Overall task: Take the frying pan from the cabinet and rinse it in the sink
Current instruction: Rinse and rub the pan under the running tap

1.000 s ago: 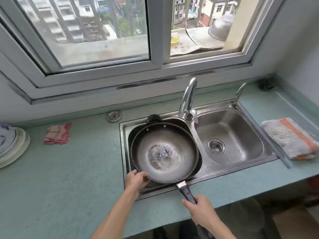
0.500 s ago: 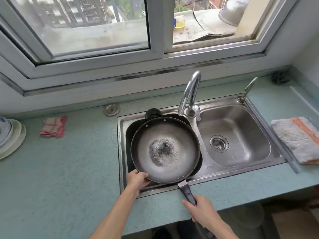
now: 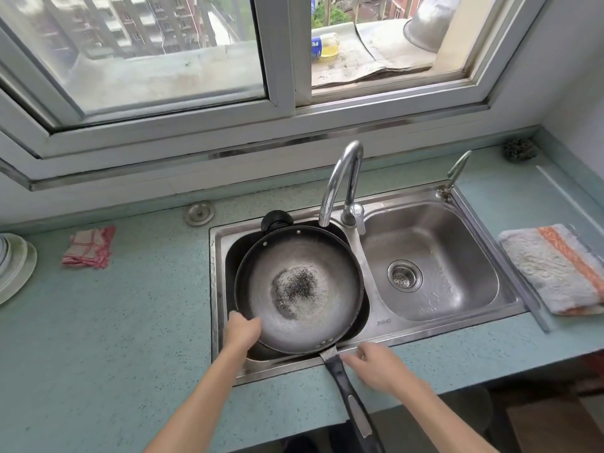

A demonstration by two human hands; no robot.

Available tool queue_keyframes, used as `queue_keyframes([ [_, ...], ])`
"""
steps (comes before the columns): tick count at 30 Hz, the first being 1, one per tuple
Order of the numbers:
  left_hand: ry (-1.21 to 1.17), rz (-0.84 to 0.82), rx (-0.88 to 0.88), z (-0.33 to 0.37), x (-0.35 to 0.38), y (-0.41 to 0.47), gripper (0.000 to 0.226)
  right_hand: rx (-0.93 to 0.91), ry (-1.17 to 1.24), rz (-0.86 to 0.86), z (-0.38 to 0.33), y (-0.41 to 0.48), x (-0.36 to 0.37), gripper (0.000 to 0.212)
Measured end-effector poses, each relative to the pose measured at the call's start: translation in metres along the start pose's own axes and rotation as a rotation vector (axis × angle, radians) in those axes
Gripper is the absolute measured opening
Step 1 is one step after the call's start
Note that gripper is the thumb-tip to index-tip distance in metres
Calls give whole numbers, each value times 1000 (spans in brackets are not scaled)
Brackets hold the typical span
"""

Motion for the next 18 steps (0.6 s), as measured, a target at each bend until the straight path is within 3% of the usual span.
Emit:
queue_keyframes([
  [3,31,168,321,65,-14,-20,55,-39,45,79,-12,28,-40,39],
  [6,-61,127,688,146,-12,-55,45,-83,136,152,-33,54,-83,30],
  [8,-110,76,837,197,-7,-82,42,-94,267,183,-45,74,-110,35],
  [12,-182,28,899,243,5,-95,28,-138,391,265,-68,104,-156,45],
  [17,-139,-54,903,232,31,-106,34,-86,502,258,-87,132,-186,21],
  [18,-144,-70,910,233,36,-111,36,-84,513,246,-84,144,-186,26],
])
Point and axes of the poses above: each hand's wrist, its own y-axis towards the middle knuckle, its own x-axis out of the palm, z = x × y, the point moved 4 cm from there along y, towards the middle knuckle, and after that the axes turned 4 degrees about y, right-handed, at the moved point
